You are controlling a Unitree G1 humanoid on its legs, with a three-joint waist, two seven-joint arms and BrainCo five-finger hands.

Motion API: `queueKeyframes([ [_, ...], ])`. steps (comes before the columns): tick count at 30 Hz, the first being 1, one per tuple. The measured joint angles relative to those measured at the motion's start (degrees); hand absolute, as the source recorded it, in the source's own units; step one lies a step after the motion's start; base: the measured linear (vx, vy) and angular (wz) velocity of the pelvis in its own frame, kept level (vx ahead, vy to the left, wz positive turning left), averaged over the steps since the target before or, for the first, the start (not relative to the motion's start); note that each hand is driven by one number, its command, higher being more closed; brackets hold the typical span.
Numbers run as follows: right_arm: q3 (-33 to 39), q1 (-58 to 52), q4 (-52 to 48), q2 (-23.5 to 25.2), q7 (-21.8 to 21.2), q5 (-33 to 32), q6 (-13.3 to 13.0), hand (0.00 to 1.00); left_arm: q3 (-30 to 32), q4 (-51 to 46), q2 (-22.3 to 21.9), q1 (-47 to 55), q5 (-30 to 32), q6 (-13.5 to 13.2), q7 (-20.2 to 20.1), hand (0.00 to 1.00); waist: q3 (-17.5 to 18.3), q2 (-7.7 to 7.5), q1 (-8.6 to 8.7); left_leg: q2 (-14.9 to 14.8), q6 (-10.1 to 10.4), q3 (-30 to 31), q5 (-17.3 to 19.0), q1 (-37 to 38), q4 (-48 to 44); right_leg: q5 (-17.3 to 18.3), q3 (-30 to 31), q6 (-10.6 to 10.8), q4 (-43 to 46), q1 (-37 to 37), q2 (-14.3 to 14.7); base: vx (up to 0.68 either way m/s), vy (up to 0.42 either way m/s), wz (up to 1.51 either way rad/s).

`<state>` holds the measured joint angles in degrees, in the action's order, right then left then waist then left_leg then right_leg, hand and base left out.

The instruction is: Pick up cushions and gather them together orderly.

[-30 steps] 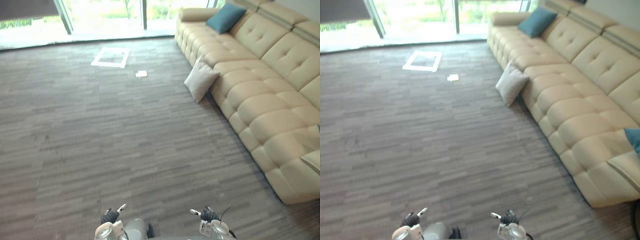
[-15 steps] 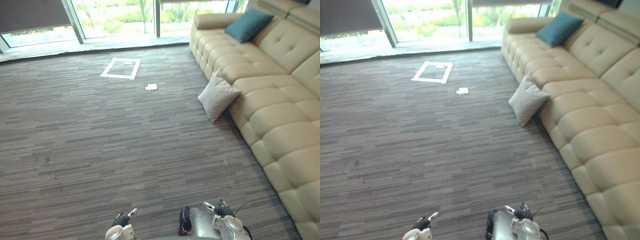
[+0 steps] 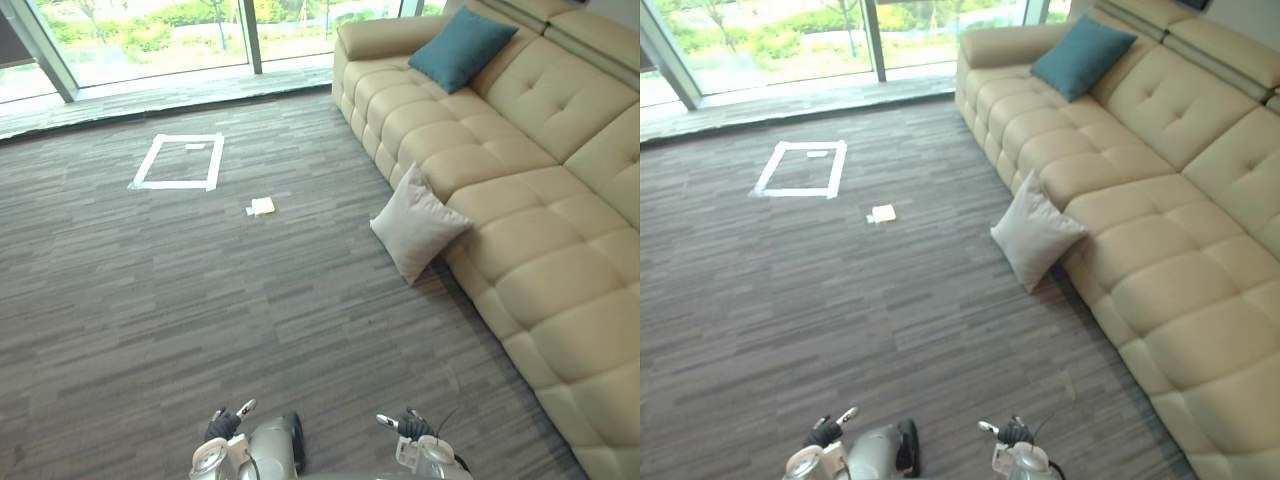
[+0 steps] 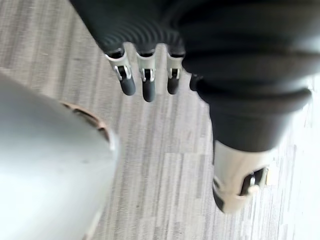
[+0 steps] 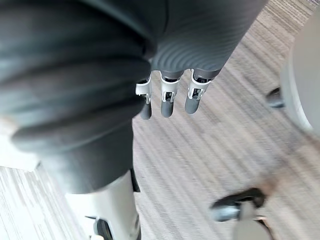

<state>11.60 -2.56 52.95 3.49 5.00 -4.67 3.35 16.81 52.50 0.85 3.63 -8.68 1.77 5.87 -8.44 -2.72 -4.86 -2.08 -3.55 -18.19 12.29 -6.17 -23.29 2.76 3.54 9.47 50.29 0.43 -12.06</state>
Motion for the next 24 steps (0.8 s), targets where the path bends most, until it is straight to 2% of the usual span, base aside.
queueKeyframes([
  [1, 0.0, 0.0, -0.9, 0.0, -0.1, 0.1, -0.7, 0.00, -0.7, 1.6, -0.1, -0.2, 0.0, 0.2, 0.2, 0.00, -0.5, 0.86, 0.77, 0.2, 0.3, -0.2, 0.4, 6.1, 2.4, 1.5, -2.5, -0.6, 7.9, -4.3, 0.0, 0.52, 0.209, -0.17],
  [3, 0.1, -0.2, -2.5, 0.0, -0.2, 0.1, -0.9, 0.00, -1.5, 2.1, -0.6, -0.1, 0.0, 0.3, 0.1, 0.00, 0.0, 2.45, 1.56, -0.5, 1.0, -0.7, 1.9, 11.6, 7.4, 4.3, -7.9, -2.6, 9.4, -9.5, 0.7, 0.39, 0.139, -0.20],
  [4, 0.1, -0.1, -2.9, 0.0, -0.5, 0.1, -1.3, 0.00, -2.0, 2.1, -0.3, -0.4, 0.2, 0.3, 0.0, 0.00, -0.2, 1.86, 1.48, -0.1, 1.9, -2.0, 3.4, 15.4, 10.6, 6.1, -12.0, -3.0, 8.0, -13.7, 0.3, 0.27, 0.091, -0.23],
  [5, 0.6, 0.1, -3.0, 0.0, -0.5, 0.2, -1.5, 0.00, -2.0, 2.3, -0.1, -0.6, 0.1, 0.3, 0.0, 0.00, -0.7, 1.50, 1.49, 0.1, 2.2, -2.5, 3.6, 17.1, 11.4, 7.0, -14.0, -3.7, 6.2, -15.0, -0.1, 0.28, 0.049, -0.26],
  [6, 2.4, 0.2, -2.9, 0.0, -0.5, 0.2, -2.0, 0.00, -2.0, 2.8, 0.0, -0.5, 0.2, 0.3, 0.1, 0.00, -0.8, 1.33, 1.71, 0.3, 2.7, -3.2, 3.9, 20.0, 13.1, 7.8, -18.9, -4.8, 1.0, -16.4, -0.3, 0.30, 0.000, -0.18],
  [8, 5.0, 0.3, -3.0, -0.1, -0.4, 0.1, -1.9, 0.00, -2.1, 3.1, -0.1, -0.8, 0.2, 0.3, 0.1, 0.00, -0.8, 1.32, 2.42, 0.4, 3.8, -3.9, 4.6, 23.5, 15.6, 6.7, -27.3, -6.8, -11.5, -17.4, 0.3, 0.51, -0.023, -0.07],
  [9, 5.9, 0.6, -2.8, 0.0, -0.5, 0.2, -1.8, 0.00, -2.1, 3.1, -0.2, -0.9, 0.9, 0.3, -0.1, 0.00, -0.8, 1.27, 2.56, 0.7, 4.7, -4.1, 5.1, 25.1, 17.3, 4.7, -29.3, -8.2, -19.0, -17.8, 1.8, 0.48, -0.042, -0.03],
  [10, 6.1, 0.7, -2.6, 0.0, -0.5, 0.2, -1.8, 0.00, -2.1, 3.0, -0.2, -0.6, 1.5, 0.3, -0.1, 0.00, -0.9, 1.20, 2.63, 1.0, 5.3, -4.0, 5.5, 26.1, 17.5, 3.1, -29.4, -9.1, -22.5, -17.9, 2.9, 0.52, -0.073, 0.01],
  [11, 6.1, 0.5, -2.4, 0.0, -0.5, 0.2, -1.7, 0.00, -2.0, 2.6, 0.0, -0.1, 2.1, 0.3, -0.1, 0.00, -0.8, 0.56, 2.77, 1.9, 5.6, -2.8, 5.7, 27.5, 17.0, 1.3, -28.4, -11.8, -24.5, -17.4, 3.3, 0.57, -0.131, 0.08],
  [12, 5.9, 0.3, -2.6, -0.4, -0.6, 0.2, -1.6, 0.00, -1.8, 2.3, -0.5, -0.1, 2.5, 0.4, -0.2, 0.00, -0.8, 0.49, 3.04, 2.0, 5.7, -0.7, 5.8, 29.1, 14.9, 1.6, -27.0, -16.4, -22.6, -16.6, 3.8, 0.69, -0.188, 0.07],
  [13, 5.9, 0.4, -2.5, -1.4, -0.6, 0.2, -1.6, 0.00, -1.7, 2.2, -1.3, 0.2, 2.7, 0.4, -0.5, 0.00, -0.7, 1.97, 3.03, 0.5, 5.8, 0.5, 5.8, 28.4, 11.4, 3.1, -27.3, -16.2, -22.3, -15.5, 4.2, 0.57, -0.189, 0.06],
  [14, 5.9, 0.2, -2.5, -1.8, -0.6, 0.2, -1.5, 0.00, -1.4, 1.9, -2.3, 0.6, 3.1, 0.3, -0.9, 0.00, -0.1, 3.36, 3.20, -1.4, 6.2, 3.1, 5.8, 24.3, 0.7, 5.2, -26.9, -15.2, -22.7, -14.4, 5.4, 0.52, -0.193, -0.09],
  [15, 6.1, 0.2, -2.8, -2.4, -0.6, 0.2, -1.5, 0.00, -0.2, 1.5, -3.6, 0.7, 3.1, 0.3, -1.1, 0.00, -0.3, 4.98, 3.17, -4.5, 10.6, 5.5, 3.1, 17.8, -13.9, 6.5, -26.9, -15.6, -24.0, -12.6, 7.5, 0.51, -0.158, -0.27],
  [16, 5.9, 0.3, -3.0, -2.8, -0.6, 0.2, -1.5, 0.00, 0.4, 1.5, -3.9, 0.8, 3.1, 0.4, -1.1, 0.00, -0.2, 6.39, 3.02, -6.7, 13.4, 7.2, 0.3, 13.7, -22.6, 7.6, -26.4, -16.3, -24.9, -11.3, 9.3, 0.52, -0.122, -0.52],
  [17, 5.5, 0.7, -2.8, -3.1, -0.4, 0.1, -1.4, 0.00, 0.3, 1.3, -4.0, 1.1, 3.1, 0.4, -1.2, 0.00, -0.4, 7.07, 2.98, -8.4, 13.8, 7.7, 0.1, 10.9, -28.8, 8.7, -25.4, -16.7, -25.5, -9.9, 10.9, 0.52, -0.069, -0.68],
  [18, 5.3, 1.4, -2.0, -3.1, -0.3, 0.1, -1.1, 0.00, 0.2, 1.1, -3.8, 1.3, 2.9, 0.4, -1.3, 0.00, -1.0, 6.97, 2.88, -10.1, 12.7, 7.6, 0.8, 8.3, -33.2, 9.7, -24.4, -17.1, -26.4, -7.4, 12.1, 0.51, -0.055, -0.78],
  [19, 4.7, 1.5, -1.4, -2.5, -0.2, 0.0, -0.7, 0.00, 0.2, 0.4, -3.1, 1.4, 2.9, 0.3, -1.3, 0.00, -1.7, 5.77, 2.70, -10.6, 10.8, 7.2, 1.9, 5.5, -34.6, 10.6, -22.6, -16.9, -27.7, -4.2, 12.7, 0.57, -0.074, -0.74],
  [21, 3.8, 1.6, -0.2, -1.8, 0.0, -0.1, -0.5, 0.00, 0.2, -0.8, -2.3, 1.5, 2.3, 0.2, -1.3, 0.00, -2.0, 4.03, 2.24, -10.4, 9.1, 6.0, 3.8, 1.3, -31.2, 10.8, -19.2, -16.3, -30.6, -0.3, 12.8, 0.48, -0.038, -0.90],
  [22, 3.8, 1.9, 0.0, -1.3, 0.1, -0.3, -0.5, 0.00, 0.2, -1.3, -2.3, 1.6, 2.3, 0.1, -1.2, 0.00, -2.0, 3.69, 1.43, -9.8, 7.9, 5.6, 5.1, -1.1, -25.1, 10.7, -16.3, -15.6, -32.9, 2.0, 12.9, 0.43, 0.035, -1.08],
  [24, 3.7, 1.9, 0.0, -1.1, 0.1, -0.3, -0.6, 0.00, 0.2, -1.4, -2.4, 1.6, 2.3, -0.2, -1.1, 0.00, -1.9, 3.81, 1.37, -8.1, 8.0, 7.7, 5.0, -3.6, -13.1, 10.9, -12.5, -14.0, -35.7, 4.6, 12.8, 0.44, 0.151, -1.10],
])
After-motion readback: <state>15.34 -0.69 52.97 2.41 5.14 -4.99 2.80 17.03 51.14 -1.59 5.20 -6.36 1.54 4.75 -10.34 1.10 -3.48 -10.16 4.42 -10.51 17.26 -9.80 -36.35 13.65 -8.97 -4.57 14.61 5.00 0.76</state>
